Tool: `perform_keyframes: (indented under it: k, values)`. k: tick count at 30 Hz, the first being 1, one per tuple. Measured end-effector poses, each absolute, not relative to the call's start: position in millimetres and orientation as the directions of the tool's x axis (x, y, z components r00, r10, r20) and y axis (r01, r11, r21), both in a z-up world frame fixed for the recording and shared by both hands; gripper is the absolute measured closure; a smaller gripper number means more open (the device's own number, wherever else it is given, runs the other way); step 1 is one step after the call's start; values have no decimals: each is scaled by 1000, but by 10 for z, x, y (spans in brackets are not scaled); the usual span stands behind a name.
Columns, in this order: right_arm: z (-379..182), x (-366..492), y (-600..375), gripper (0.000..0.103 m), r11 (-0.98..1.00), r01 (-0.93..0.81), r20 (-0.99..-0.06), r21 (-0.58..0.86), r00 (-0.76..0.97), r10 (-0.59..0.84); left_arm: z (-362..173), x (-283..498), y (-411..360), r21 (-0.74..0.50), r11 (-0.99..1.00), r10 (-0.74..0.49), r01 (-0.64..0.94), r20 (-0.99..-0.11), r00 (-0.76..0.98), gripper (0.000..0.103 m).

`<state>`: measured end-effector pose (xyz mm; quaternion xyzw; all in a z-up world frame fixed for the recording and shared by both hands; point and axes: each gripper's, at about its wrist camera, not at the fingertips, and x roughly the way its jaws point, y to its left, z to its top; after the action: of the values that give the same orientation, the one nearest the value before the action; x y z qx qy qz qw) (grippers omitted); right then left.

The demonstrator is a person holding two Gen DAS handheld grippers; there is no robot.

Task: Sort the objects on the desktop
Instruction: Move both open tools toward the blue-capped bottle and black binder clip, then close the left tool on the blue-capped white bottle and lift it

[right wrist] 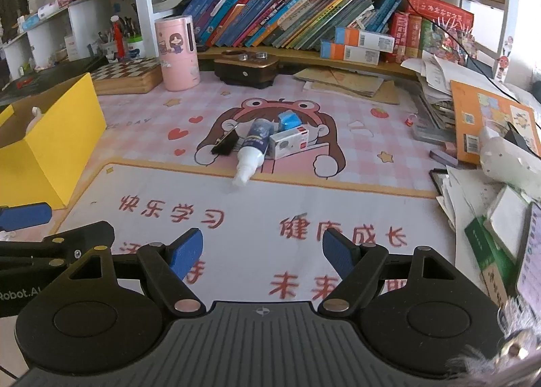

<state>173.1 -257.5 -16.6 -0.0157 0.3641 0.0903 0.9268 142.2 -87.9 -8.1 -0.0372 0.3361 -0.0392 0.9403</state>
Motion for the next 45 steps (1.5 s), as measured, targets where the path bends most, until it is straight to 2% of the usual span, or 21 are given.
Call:
perform_keyframes:
  k: [13,22,27,30,32,35,40,45]
  values:
    - [-226,2165,-2890,26,977,-203,-675,65,712,193,-93,1737,-1193,-70,997,-64,24,-643,763,16]
    - [-260,2414,-3022,27,977,-202,-672,72,713,197,-160,1984,-1383,-39,998,-65,53,-655,753,16]
    - [-271,2591,-3101,29,980,-188,-669,68,720,185,-211,2161,-1461,-17,997,-70,78,-658,749,20]
    - [-278,2681,-3127,29,980,-186,-667,67,722,183,-253,2282,-1508,-10,995,-80,97,-658,749,27]
    - [-284,2742,-3132,29,980,-189,-667,65,722,184,-301,2380,-1535,-14,994,-87,104,-668,739,38]
    - [-288,2825,-3136,30,978,-197,-665,65,722,190,-354,2509,-1575,-27,993,-103,116,-679,726,47]
    - [-271,2977,-3153,30,978,-196,-661,71,725,194,-420,2735,-1703,-23,988,-130,156,-677,724,56]
    - [-237,3086,-3203,30,981,-181,-654,64,735,179,-488,2987,-1752,-26,992,-106,120,-681,725,65]
